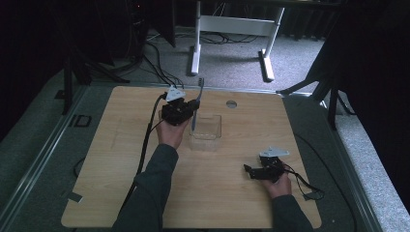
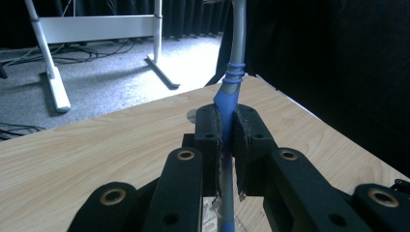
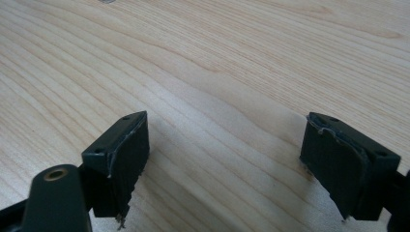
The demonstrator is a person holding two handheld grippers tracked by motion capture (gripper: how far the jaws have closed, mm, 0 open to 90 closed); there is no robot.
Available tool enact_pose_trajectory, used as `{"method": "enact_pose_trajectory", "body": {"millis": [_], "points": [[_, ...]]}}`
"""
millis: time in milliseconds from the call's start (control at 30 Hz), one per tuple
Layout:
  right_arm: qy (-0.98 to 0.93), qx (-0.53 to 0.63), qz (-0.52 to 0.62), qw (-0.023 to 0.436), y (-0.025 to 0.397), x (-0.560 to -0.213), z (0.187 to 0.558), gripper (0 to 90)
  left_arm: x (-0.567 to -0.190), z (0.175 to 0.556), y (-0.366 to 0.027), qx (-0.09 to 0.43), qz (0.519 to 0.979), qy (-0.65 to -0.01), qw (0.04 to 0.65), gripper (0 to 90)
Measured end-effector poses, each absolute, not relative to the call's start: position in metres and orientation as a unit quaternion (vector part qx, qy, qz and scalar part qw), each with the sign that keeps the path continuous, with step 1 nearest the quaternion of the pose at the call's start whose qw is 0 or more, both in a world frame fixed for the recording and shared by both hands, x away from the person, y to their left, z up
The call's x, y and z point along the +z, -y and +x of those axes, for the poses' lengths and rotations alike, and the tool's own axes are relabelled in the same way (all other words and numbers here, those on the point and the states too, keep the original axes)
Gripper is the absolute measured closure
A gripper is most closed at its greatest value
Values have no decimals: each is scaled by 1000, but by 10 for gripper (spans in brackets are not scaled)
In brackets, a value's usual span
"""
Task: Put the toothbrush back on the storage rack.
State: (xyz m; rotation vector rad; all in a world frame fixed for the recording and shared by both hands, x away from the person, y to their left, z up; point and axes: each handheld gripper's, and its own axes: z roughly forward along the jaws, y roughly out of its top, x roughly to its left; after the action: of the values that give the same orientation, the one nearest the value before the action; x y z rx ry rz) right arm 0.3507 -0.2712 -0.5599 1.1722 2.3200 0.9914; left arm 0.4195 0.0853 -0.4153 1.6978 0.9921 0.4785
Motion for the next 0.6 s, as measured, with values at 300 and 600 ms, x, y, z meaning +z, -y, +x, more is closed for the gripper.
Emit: {"method": "enact_pose_trajectory", "body": {"millis": [300,600], "points": [[-820,350,415,179,271,-560,351,171,-420,423,-82,205,710,-419,527,814],[-821,350,415,179,271,-560,351,171,-422,426,-81,206,710,-421,526,814]]}}
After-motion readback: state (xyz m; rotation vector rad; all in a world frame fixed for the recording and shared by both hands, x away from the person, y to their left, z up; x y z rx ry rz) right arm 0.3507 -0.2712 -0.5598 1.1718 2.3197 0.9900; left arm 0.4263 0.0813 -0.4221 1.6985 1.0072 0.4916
